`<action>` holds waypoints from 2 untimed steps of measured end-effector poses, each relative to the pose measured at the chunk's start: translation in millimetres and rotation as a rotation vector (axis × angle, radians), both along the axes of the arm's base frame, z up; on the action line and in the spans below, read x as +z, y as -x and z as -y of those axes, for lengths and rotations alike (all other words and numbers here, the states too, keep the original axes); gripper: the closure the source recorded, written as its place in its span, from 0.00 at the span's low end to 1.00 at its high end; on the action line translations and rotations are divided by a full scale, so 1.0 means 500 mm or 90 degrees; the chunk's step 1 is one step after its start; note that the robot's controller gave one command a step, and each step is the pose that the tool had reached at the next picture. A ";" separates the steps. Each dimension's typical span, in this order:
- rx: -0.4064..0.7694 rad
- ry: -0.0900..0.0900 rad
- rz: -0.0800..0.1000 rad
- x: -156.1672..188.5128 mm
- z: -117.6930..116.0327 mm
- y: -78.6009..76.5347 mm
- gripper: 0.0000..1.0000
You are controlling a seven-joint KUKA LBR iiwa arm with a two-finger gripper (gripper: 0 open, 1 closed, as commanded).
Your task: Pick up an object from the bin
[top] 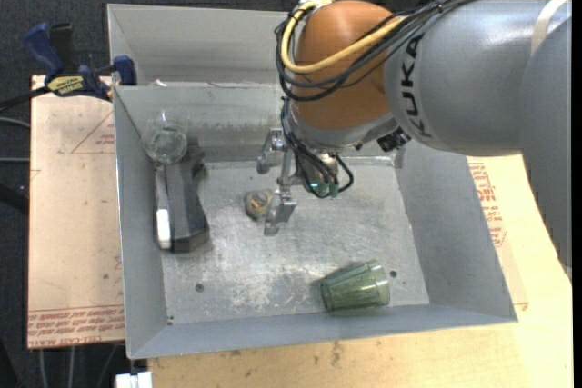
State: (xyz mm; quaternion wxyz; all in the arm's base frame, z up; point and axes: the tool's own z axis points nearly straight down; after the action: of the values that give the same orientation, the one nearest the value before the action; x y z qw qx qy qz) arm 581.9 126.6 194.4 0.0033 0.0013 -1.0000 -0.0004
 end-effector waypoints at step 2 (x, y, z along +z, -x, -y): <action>0.019 -0.001 0.006 0.000 0.046 -0.025 0.00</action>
Offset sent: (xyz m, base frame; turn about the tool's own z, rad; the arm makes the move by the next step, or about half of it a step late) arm 0.0176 -0.0367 -0.0028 -0.0441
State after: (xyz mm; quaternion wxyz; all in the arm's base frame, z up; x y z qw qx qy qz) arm 594.6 103.6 194.3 -0.0013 0.0160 -0.9999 -0.0009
